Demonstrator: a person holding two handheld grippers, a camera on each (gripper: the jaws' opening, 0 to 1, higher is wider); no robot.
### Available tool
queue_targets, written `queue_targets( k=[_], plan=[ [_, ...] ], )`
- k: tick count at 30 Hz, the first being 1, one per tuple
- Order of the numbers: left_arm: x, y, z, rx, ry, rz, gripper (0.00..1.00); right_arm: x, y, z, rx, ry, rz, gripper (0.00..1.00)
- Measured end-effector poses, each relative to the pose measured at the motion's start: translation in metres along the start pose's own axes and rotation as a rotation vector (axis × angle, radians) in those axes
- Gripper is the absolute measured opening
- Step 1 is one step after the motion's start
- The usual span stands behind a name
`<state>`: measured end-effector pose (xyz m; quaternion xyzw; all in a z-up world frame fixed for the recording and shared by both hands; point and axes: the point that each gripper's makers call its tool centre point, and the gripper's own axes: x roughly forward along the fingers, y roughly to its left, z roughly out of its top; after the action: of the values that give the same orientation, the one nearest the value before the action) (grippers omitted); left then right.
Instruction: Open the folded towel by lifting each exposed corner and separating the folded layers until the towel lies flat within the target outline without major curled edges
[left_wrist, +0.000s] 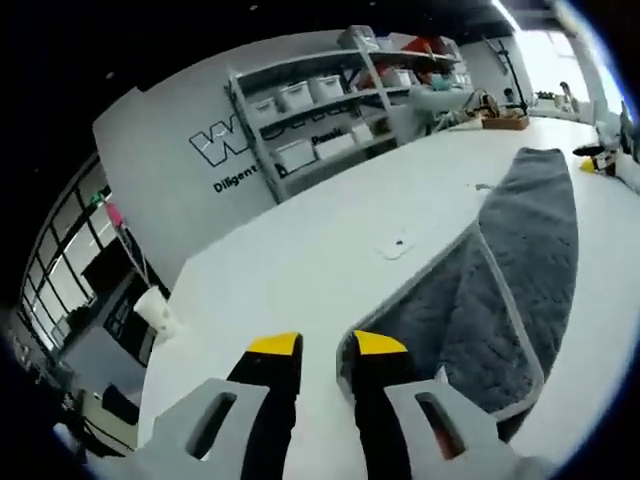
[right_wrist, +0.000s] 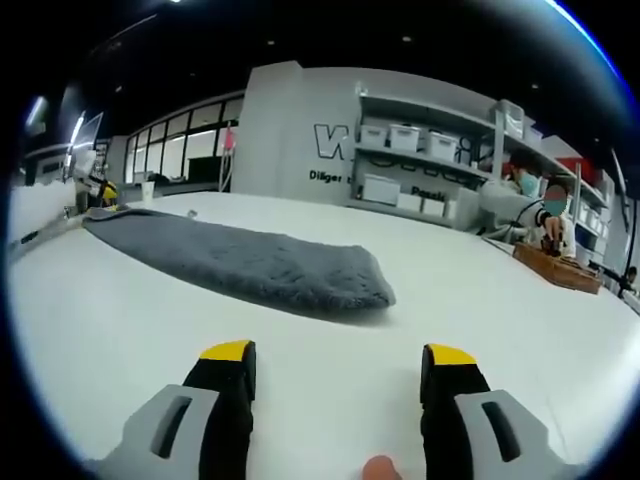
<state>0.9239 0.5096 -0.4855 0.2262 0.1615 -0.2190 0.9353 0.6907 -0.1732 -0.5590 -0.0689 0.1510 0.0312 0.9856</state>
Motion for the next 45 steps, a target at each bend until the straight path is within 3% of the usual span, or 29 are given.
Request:
queue_targets(
  k=[5,14,20,25,32,37,40,45],
  plan=[
    [-0.033,-0.003,0.022,-0.077,-0.135,-0.048,0.35,0.0,0.0,0.0,0.001,-0.001,0.001,0.66],
    [-0.083,-0.043,0.004,-0.14,-0.172,-0.161,0.48,0.0,0.0,0.001,0.003,-0.002,0.002,0.66],
    [-0.114,-0.065,-0.009,-0.235,-0.201,-0.198,0.66,0.0,0.0,0.0,0.001,-0.002,0.004,0.66],
    [-0.129,-0.08,-0.013,-0.296,-0.219,-0.238,0.78,0.0,0.0,0.0,0.0,-0.002,0.004,0.66],
    [-0.145,-0.1,-0.014,-0.321,-0.236,-0.269,0.9,0.0,0.0,0.0,-0.001,-0.001,0.005,0.66],
    [-0.152,-0.109,-0.013,-0.361,-0.247,-0.278,0.96,0.0,0.001,0.0,-0.003,-0.001,0.005,0.66],
    [-0.154,-0.115,-0.01,-0.345,-0.256,-0.283,1.0,-0.001,0.002,0.0,-0.003,-0.001,0.005,0.66],
    [-0.155,-0.122,-0.009,-0.347,-0.254,-0.313,0.99,0.0,0.001,0.0,-0.003,-0.001,0.005,0.66]
  ],
)
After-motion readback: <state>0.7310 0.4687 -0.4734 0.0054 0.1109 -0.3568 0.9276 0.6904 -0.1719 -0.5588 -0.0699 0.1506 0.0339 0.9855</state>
